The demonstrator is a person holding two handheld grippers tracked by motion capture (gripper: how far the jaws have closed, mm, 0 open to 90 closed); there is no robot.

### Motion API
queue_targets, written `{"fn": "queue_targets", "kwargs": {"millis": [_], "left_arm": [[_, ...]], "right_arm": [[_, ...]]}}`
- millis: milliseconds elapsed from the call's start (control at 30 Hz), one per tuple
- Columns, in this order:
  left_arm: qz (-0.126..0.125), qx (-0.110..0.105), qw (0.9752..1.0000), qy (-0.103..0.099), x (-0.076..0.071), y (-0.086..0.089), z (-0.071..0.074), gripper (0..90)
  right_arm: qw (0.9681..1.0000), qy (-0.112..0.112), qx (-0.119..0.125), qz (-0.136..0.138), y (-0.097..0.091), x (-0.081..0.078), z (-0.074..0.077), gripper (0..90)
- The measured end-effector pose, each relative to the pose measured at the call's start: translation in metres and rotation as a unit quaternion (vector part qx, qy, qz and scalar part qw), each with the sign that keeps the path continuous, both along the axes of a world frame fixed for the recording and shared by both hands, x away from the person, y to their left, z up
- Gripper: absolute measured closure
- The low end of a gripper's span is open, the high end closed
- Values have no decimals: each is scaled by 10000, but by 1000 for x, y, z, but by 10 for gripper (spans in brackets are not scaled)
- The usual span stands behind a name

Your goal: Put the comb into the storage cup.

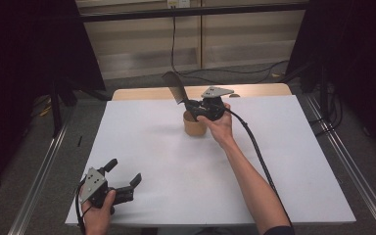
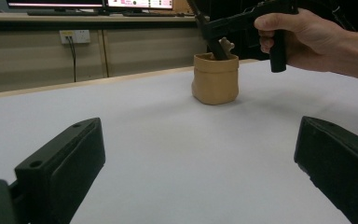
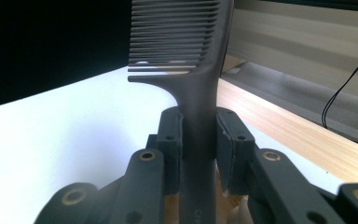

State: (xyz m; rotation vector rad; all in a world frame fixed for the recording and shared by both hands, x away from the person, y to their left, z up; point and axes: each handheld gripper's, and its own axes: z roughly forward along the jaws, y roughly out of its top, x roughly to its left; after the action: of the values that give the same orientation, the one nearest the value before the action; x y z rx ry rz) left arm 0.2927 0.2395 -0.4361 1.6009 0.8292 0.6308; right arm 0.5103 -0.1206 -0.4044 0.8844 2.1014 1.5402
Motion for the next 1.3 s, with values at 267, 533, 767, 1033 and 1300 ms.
{"fn": "queue_targets", "kwargs": {"millis": [267, 533, 767, 1033, 1300], "left_arm": [[-21, 2, 10000, -13, 0, 1, 1, 20], [-23, -1, 10000, -18, 0, 0, 1, 19], [-27, -10, 10000, -1, 0, 0, 0, 19], [-25, 7, 10000, -14, 0, 0, 1, 20], [-52, -11, 10000, 12, 0, 0, 0, 19]], "right_arm": [[10000, 56, -73, 0, 0, -3, -5, 731], [9999, 98, -106, -29, -2, -6, -10, 731], [9999, 65, -147, -22, -2, -8, -9, 731], [9990, 250, -359, -31, 3, -8, -23, 726], [9988, 327, -364, -87, 4, -9, -22, 718]]}}
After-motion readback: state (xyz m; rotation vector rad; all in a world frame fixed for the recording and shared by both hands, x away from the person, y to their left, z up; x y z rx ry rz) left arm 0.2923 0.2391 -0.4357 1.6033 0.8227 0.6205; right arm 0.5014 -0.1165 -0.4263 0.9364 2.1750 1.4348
